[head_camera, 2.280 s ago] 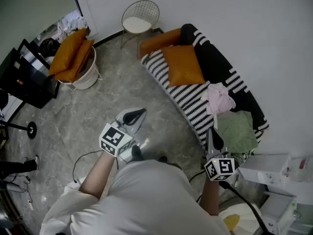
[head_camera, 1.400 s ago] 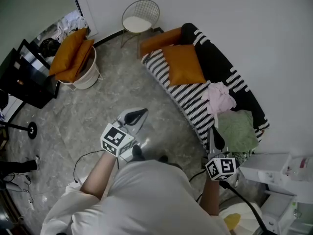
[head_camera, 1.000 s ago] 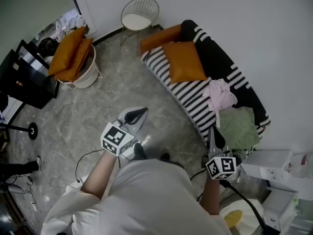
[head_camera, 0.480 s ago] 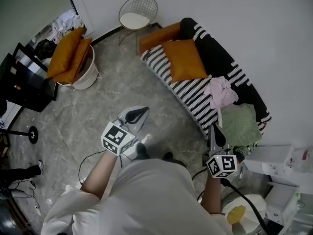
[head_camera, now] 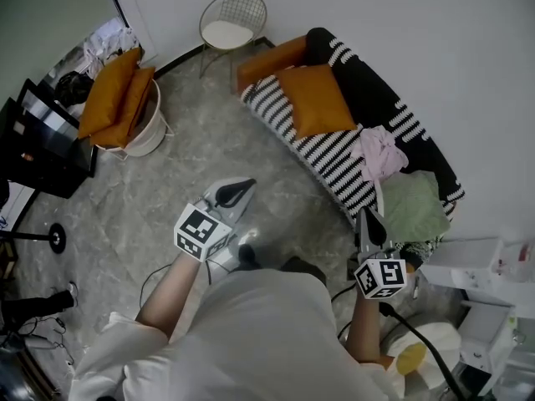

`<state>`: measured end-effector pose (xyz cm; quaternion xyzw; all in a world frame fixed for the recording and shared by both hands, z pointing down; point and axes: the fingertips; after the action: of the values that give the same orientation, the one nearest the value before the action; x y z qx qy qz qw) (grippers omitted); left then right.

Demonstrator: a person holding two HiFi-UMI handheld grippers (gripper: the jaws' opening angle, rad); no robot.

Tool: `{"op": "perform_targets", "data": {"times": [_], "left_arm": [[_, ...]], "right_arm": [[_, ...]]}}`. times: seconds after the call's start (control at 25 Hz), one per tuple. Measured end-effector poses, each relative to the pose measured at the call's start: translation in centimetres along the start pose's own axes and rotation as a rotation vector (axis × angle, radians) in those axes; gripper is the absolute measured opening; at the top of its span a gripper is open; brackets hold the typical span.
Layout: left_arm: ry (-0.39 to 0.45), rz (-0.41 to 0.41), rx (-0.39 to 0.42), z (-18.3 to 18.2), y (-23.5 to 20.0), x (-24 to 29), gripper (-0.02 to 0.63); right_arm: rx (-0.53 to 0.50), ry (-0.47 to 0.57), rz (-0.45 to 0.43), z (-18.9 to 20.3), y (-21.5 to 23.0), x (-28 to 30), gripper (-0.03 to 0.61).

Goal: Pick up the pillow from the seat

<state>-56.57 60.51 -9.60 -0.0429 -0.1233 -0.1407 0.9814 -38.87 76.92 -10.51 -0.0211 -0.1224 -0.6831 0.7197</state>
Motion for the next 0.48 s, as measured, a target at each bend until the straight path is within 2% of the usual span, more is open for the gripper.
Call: {"op": "perform_targets", "data": {"times": [0.48], "left_arm": [[-0.003,-0.005,-0.022,0.6,-1.9,-0.6,0.0]], "right_arm": [[0.01,-0.009,0.008,0.1,-0.9,0.8,0.005]]}}
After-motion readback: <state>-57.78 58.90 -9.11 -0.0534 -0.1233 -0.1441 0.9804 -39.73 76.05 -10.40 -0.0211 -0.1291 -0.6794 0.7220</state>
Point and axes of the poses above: the fingertips, and each gripper's own axes: x forward along the fingers, y to its right, z out of its underside, and after that the axes turned 9 degrees about -z, right-handed
